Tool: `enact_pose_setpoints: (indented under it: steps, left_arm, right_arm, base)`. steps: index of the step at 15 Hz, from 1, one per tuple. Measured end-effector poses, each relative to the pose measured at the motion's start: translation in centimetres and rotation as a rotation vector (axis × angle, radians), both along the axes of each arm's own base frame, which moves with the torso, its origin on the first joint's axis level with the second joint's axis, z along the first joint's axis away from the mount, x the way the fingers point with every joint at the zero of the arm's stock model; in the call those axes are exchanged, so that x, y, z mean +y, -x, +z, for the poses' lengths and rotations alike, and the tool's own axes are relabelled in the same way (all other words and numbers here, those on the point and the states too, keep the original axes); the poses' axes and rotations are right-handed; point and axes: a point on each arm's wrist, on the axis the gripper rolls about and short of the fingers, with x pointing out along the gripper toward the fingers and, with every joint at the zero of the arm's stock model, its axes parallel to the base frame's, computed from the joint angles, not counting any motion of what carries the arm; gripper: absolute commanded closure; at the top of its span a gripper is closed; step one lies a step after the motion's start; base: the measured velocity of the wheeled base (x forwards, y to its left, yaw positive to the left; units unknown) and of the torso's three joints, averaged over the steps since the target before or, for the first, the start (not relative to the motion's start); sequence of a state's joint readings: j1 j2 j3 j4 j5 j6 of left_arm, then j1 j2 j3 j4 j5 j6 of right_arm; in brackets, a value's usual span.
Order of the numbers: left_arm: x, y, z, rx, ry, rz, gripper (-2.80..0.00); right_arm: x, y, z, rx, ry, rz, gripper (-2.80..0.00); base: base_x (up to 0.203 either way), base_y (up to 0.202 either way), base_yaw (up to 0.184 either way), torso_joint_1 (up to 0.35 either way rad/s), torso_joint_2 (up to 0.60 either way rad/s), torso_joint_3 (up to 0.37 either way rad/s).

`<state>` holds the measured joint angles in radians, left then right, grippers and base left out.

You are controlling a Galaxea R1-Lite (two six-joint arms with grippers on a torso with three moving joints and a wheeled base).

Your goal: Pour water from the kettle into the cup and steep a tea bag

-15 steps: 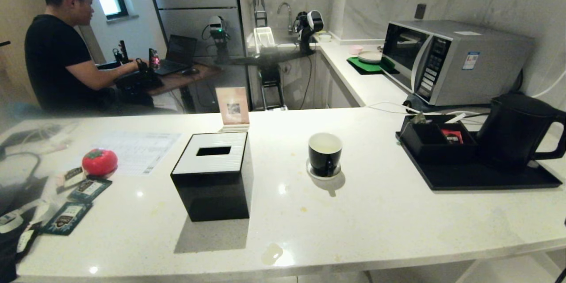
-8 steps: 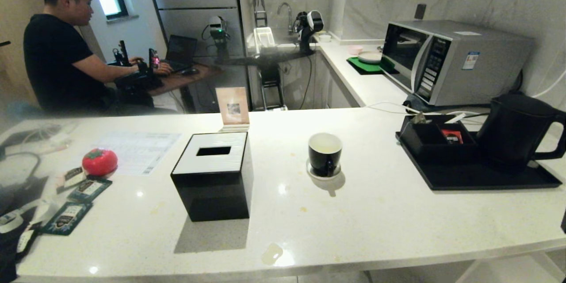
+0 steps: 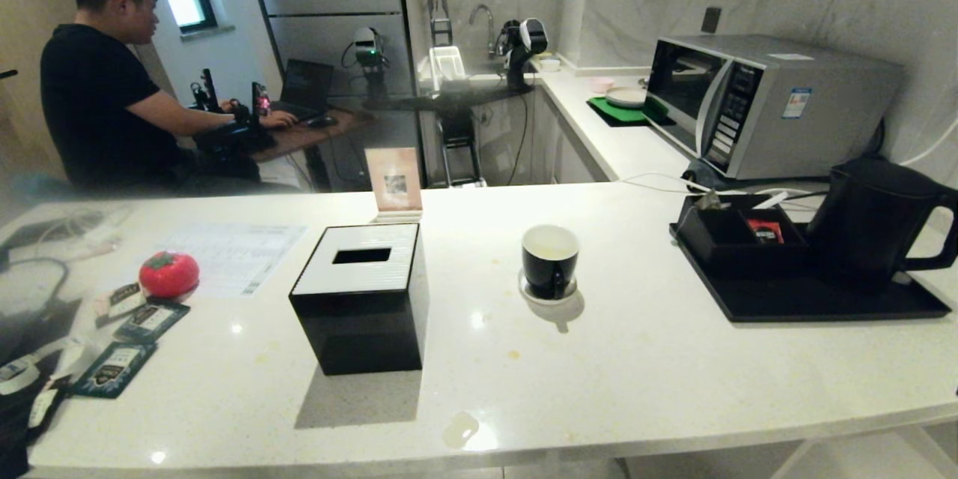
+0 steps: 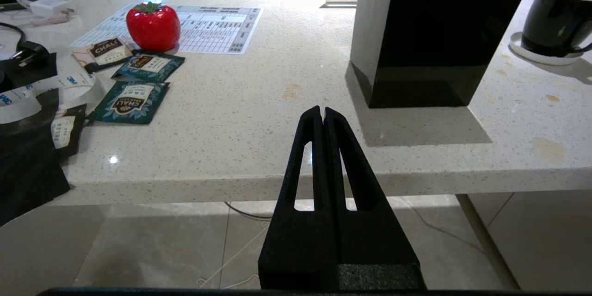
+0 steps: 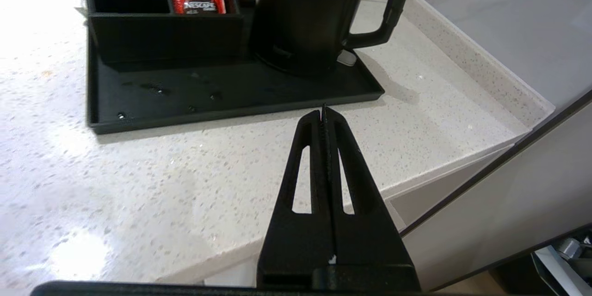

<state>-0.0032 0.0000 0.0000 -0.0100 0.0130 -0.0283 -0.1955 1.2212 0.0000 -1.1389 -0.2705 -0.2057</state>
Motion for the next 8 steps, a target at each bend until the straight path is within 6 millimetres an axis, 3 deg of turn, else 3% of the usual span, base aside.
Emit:
enact_pose_setpoints:
  steps: [8]
  left_arm:
    - [0.0,0.0,0.0,0.000,0.000,0.000,0.00]
  right_arm:
    - [1.0,1.9,0.3,-0.002,-0.001,0.022,0.00]
  base:
    - [0.000,0.000,0.000,0.000,0.00,0.000]
